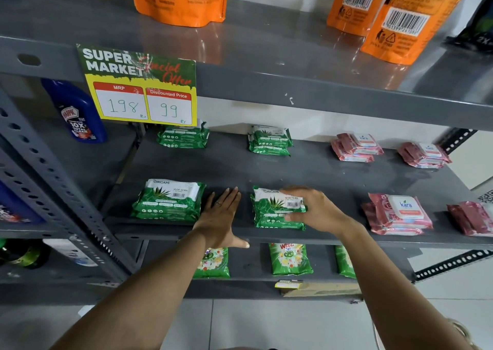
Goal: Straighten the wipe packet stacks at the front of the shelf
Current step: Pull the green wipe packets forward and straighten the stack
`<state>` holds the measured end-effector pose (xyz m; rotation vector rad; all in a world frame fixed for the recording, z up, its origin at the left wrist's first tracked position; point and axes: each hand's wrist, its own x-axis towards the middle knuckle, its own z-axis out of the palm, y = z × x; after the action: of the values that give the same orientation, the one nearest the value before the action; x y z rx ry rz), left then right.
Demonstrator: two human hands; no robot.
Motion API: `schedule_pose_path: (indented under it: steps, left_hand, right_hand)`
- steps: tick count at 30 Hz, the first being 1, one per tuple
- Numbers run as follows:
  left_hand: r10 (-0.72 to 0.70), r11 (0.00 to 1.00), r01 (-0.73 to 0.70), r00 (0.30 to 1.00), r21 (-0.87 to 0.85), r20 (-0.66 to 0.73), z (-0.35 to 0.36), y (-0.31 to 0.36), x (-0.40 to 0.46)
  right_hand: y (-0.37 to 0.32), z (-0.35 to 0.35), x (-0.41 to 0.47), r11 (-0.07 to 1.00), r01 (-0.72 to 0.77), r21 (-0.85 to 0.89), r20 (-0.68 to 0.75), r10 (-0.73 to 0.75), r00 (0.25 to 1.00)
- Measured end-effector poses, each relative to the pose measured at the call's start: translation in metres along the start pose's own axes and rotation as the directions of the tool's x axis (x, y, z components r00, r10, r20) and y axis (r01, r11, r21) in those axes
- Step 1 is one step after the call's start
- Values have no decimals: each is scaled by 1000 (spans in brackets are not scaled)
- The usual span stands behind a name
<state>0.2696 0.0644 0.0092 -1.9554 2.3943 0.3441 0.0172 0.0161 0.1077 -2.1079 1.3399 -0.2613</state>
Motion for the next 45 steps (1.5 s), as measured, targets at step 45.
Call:
schedule_pose_path:
  steps: [45]
  left_hand:
    - [25,999,-26,999,-21,-25,3,-2,0]
  right_hand:
    - [-1,2,13,999,-31,-10,41,31,999]
